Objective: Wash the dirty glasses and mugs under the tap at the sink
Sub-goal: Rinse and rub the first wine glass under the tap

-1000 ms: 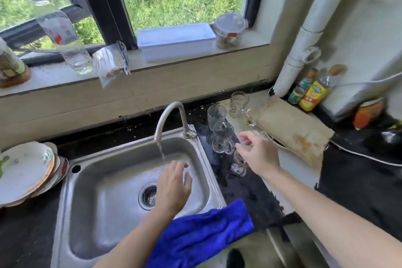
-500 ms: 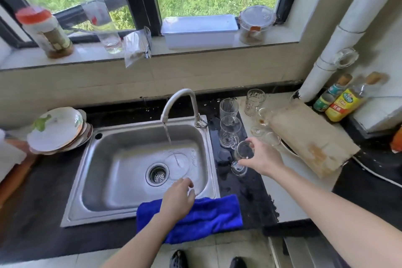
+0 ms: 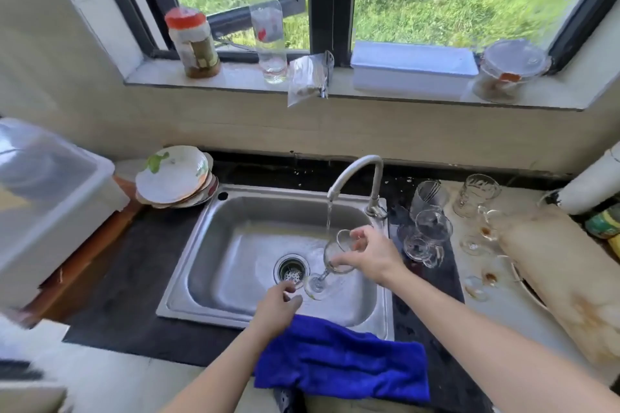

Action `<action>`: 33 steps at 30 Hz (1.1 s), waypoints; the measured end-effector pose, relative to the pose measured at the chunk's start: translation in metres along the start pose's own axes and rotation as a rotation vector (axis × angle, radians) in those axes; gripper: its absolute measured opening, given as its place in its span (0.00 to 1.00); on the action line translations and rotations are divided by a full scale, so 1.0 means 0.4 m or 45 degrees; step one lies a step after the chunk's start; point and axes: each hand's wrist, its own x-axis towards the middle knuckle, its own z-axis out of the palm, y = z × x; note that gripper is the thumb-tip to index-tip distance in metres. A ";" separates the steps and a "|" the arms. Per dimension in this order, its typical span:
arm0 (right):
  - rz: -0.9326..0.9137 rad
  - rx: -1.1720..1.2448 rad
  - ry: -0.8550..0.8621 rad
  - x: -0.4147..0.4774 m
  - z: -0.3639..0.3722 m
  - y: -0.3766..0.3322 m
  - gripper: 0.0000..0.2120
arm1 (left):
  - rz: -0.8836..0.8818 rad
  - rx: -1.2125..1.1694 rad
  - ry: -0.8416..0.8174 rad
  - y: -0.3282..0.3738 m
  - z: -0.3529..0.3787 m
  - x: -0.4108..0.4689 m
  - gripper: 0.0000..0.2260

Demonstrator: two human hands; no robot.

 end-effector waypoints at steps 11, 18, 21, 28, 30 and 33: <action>0.522 0.211 0.097 0.193 0.182 -0.028 0.45 | -0.453 -0.894 -0.260 -0.058 -0.064 0.238 0.04; 0.650 0.268 0.107 0.238 0.198 -0.027 0.44 | -0.565 -1.019 -0.107 -0.049 -0.035 0.334 0.04; 0.625 0.265 0.085 0.246 0.204 -0.027 0.41 | -0.568 -1.047 -0.066 -0.040 -0.024 0.362 0.06; 0.324 0.237 -0.097 0.262 0.160 -0.012 0.44 | -0.520 -0.902 -0.186 -0.019 -0.043 0.389 0.08; 0.211 0.299 -0.171 0.270 0.143 -0.015 0.41 | -0.544 -0.878 -0.241 -0.011 -0.053 0.391 0.07; 0.146 0.320 -0.205 0.286 0.134 -0.025 0.33 | -0.576 -0.874 -0.298 -0.009 -0.061 0.387 0.05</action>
